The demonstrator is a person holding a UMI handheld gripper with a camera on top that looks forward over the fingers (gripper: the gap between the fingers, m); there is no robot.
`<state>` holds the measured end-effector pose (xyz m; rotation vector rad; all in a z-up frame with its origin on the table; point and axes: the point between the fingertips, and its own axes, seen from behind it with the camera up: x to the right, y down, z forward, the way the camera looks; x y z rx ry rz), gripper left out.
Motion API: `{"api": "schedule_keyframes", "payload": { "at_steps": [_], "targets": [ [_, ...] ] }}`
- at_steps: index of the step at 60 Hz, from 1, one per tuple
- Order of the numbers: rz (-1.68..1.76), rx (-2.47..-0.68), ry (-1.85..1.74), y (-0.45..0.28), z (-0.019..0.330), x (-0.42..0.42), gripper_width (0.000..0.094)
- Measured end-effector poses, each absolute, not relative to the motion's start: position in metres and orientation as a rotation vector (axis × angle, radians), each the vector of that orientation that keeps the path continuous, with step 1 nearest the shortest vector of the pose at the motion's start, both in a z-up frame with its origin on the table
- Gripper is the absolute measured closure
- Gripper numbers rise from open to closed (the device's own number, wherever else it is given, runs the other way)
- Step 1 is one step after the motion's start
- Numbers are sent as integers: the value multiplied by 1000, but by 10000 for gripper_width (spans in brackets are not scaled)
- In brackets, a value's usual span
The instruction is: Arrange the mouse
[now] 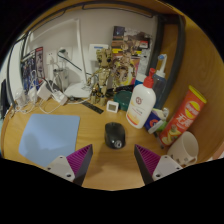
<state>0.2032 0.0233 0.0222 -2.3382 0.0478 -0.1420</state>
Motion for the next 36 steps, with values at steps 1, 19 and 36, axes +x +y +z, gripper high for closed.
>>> {"api": "schedule_keyframes", "payload": {
  "at_steps": [1,19,36],
  "targets": [
    [-140,-2341,46,29,20,205,87],
    [-64,-2375,24,91,-18,222,218],
    [-35,-2349,-7,99,-18,214,523]
  ]
}}
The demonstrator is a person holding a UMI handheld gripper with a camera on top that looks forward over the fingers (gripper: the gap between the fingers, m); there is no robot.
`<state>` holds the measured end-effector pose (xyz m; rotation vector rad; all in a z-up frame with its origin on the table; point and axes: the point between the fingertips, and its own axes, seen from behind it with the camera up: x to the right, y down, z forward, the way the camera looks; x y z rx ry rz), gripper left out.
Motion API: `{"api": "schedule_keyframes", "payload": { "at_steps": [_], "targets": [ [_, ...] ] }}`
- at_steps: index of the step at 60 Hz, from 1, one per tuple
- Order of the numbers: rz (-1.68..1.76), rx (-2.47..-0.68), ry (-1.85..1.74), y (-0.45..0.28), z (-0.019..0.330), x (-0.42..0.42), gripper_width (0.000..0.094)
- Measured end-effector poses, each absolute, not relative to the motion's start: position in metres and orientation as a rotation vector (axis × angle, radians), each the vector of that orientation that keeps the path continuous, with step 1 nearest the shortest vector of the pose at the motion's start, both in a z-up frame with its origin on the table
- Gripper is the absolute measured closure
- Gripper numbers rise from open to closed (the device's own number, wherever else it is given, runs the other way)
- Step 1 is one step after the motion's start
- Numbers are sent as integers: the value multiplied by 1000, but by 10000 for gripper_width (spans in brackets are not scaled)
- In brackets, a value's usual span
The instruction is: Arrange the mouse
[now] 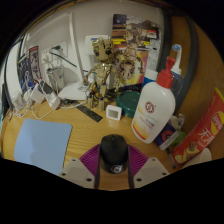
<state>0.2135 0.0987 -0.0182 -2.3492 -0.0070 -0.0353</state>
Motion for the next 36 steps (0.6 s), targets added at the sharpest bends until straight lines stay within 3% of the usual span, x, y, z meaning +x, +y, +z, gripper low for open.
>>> {"api": "schedule_keyframes", "payload": {
  "at_steps": [6,22,28,36],
  "targets": [
    [-26,-2362,34,100,-19,215,657],
    [-81,-2370,75,101,-13,220,672],
    [-120,-2323,105,107,25,220,670],
    [-141,-2210,124,119,107,198,668]
  ]
}}
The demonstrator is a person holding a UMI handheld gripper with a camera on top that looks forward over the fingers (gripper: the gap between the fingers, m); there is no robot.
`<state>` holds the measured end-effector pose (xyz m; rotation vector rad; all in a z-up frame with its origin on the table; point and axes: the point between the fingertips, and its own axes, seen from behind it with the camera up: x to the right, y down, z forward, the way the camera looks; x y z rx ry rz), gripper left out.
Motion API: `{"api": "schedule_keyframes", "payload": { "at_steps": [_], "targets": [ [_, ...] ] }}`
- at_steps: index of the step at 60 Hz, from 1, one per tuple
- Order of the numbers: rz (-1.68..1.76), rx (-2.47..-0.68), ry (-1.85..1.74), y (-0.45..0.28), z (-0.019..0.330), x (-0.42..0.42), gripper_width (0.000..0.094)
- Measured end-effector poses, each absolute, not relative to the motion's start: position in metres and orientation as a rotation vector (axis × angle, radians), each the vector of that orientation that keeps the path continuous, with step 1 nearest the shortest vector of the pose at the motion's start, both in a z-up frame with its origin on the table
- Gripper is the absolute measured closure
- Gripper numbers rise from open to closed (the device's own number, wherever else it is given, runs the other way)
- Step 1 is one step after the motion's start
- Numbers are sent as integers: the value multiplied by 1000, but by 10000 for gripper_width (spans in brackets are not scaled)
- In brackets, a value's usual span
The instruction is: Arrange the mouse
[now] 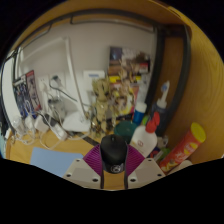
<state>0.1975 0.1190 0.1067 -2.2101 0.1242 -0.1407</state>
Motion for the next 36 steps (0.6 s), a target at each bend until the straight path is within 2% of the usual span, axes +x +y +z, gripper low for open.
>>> {"api": "schedule_keyframes", "payload": {
  "at_steps": [8,12,16,24,36],
  "targets": [
    [-135,-2123,77,126,171,142,671],
    [-114,-2100,47,126,186,105,670],
    [-103,-2098,12,123,187,68,669],
    [-47,-2161,-6,114,150,8,670],
    [-35,-2301,-30,95,56,-30,671]
  ]
}}
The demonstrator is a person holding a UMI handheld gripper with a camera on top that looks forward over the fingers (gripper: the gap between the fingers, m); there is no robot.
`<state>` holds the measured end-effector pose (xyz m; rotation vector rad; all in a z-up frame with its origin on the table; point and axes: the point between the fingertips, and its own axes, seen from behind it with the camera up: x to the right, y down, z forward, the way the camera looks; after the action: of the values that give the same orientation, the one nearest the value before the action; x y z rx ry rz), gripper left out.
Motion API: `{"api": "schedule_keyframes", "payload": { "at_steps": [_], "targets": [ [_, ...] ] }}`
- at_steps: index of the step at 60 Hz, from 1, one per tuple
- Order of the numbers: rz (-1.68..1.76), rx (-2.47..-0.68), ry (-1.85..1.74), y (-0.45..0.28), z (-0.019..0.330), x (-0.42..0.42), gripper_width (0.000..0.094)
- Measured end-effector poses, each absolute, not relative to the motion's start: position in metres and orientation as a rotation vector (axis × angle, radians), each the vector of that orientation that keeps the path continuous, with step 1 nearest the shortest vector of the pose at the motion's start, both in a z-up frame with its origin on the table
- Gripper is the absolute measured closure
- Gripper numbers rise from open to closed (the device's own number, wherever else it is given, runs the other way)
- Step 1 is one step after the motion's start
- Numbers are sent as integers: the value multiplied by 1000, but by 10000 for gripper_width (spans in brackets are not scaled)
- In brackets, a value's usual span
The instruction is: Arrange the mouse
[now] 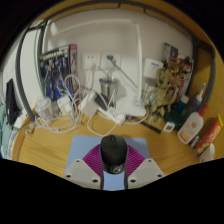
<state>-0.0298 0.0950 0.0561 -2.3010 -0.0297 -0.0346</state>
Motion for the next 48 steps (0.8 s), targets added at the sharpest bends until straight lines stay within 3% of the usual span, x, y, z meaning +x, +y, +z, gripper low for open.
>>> {"api": "schedule_keyframes", "payload": {
  "at_steps": [12,15,18,31,33,35,36,48],
  "targets": [
    [-43,-2405,-43,81,-10,-33,653],
    [-46,-2392,-38,82,-9,-32,650],
    [-45,-2397,-36,81,-8,-33,572],
    [-1,-2457,5,73,-10,-38,413],
    [-15,-2454,21,72,-4,-35,273],
    [-36,-2438,30,70,6,-31,249],
    [-44,-2429,30,69,12,-30,187],
    [-41,-2332,82,52,107,-35,106]
  ]
}}
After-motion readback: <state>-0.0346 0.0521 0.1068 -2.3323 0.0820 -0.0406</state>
